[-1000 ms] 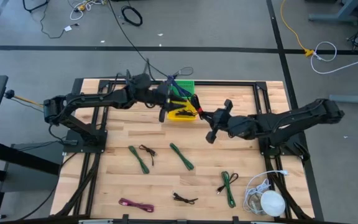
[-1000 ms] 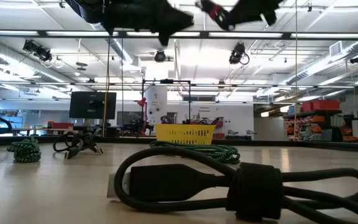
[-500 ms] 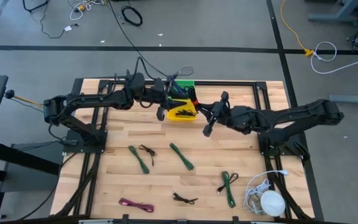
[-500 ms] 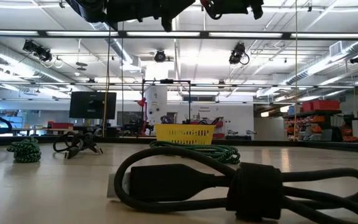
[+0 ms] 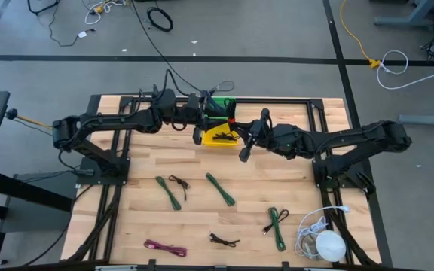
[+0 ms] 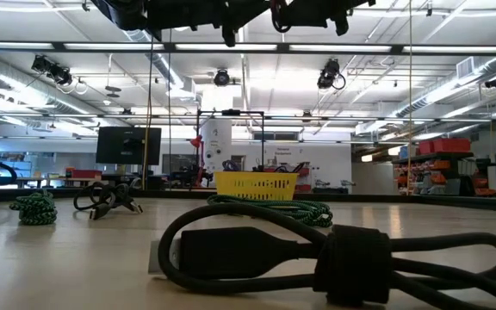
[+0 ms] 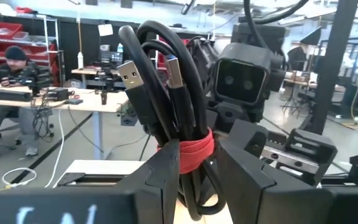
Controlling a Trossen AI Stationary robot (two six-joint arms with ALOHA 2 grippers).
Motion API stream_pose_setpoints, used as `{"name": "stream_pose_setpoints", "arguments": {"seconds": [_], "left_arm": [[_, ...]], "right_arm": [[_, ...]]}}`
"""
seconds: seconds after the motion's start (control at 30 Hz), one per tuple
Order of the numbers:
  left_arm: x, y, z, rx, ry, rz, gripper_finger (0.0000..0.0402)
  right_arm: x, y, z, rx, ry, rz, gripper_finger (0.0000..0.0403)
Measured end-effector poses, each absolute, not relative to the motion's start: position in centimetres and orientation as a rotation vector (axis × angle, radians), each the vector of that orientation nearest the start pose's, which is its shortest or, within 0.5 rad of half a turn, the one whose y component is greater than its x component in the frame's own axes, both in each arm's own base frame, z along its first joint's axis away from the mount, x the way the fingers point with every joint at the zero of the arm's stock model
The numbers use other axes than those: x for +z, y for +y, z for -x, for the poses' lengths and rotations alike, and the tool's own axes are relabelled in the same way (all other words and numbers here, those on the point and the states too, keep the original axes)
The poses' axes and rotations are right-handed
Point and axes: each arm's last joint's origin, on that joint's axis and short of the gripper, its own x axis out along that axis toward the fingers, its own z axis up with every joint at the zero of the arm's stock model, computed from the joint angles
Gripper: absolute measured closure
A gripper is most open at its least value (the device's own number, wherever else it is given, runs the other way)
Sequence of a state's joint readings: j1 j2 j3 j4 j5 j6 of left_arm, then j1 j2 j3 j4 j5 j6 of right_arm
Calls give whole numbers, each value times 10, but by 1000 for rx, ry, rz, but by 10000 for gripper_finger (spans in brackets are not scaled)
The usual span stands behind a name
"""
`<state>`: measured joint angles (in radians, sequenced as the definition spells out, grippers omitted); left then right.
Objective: Pick & Place USB Port
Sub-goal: Put the black charger cable into the yellow basket
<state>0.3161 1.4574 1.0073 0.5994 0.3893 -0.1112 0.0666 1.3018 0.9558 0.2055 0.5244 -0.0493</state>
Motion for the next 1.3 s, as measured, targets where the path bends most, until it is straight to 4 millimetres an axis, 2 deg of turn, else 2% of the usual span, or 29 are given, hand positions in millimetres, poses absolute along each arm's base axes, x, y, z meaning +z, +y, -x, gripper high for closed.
{"name": "stream_pose_setpoints", "arguments": {"seconds": [0.53, 0.7, 0.93, 1.3], "left_arm": [[325, 97, -316, -36, -115, 51, 289], [324, 104, -315, -15, -109, 66, 289], [325, 105, -314, -90, -111, 97, 289], [327, 101, -315, -107, -142, 82, 294]], "right_arm": [[319, 5, -292, -447, 146, 99, 383], [319, 6, -293, -431, 142, 97, 383], [316, 7, -292, -420, 176, 94, 383], [305, 6, -299, -412, 225, 69, 383]]}}
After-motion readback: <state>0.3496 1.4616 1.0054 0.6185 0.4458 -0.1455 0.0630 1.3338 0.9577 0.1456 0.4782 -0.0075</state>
